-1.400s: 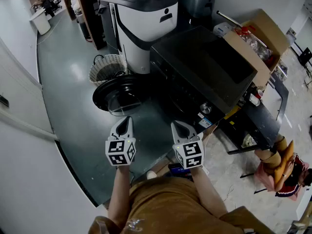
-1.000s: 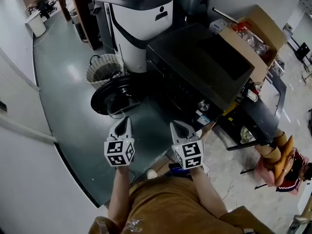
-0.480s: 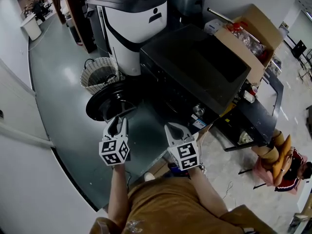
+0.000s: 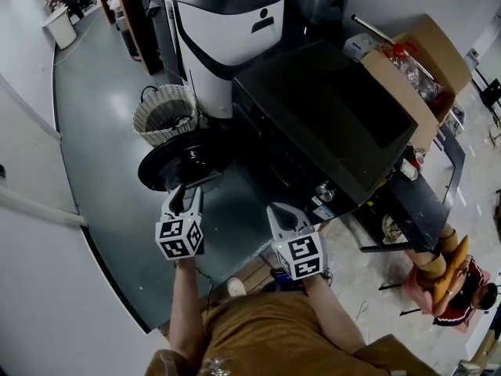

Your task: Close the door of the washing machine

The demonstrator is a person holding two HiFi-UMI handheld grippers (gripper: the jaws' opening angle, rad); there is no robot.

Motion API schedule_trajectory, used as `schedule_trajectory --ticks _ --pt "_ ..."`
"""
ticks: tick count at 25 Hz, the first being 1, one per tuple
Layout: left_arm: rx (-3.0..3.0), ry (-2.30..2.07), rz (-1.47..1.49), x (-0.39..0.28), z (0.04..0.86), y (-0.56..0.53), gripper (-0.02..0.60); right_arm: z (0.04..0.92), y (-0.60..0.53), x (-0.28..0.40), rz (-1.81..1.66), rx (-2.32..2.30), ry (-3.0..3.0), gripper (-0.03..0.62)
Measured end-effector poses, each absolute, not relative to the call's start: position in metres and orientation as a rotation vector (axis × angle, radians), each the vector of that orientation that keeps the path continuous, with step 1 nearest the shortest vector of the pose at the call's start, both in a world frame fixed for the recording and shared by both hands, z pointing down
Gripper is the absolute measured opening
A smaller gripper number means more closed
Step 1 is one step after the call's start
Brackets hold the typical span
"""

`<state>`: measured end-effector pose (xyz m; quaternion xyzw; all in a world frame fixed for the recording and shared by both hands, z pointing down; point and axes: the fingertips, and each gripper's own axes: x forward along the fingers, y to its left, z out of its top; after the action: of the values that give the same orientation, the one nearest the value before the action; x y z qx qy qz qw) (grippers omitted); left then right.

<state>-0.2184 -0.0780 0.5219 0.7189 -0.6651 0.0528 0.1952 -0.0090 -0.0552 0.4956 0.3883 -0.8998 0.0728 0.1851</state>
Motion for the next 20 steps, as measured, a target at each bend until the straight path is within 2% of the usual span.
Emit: schedule_trajectory --ticks 20 --pt "1.936 -1.96 0.262 -0.294 0.543 -0.134 0.184 0.519 -0.085 -0.026 0.259 0.962 -2.54 0.012"
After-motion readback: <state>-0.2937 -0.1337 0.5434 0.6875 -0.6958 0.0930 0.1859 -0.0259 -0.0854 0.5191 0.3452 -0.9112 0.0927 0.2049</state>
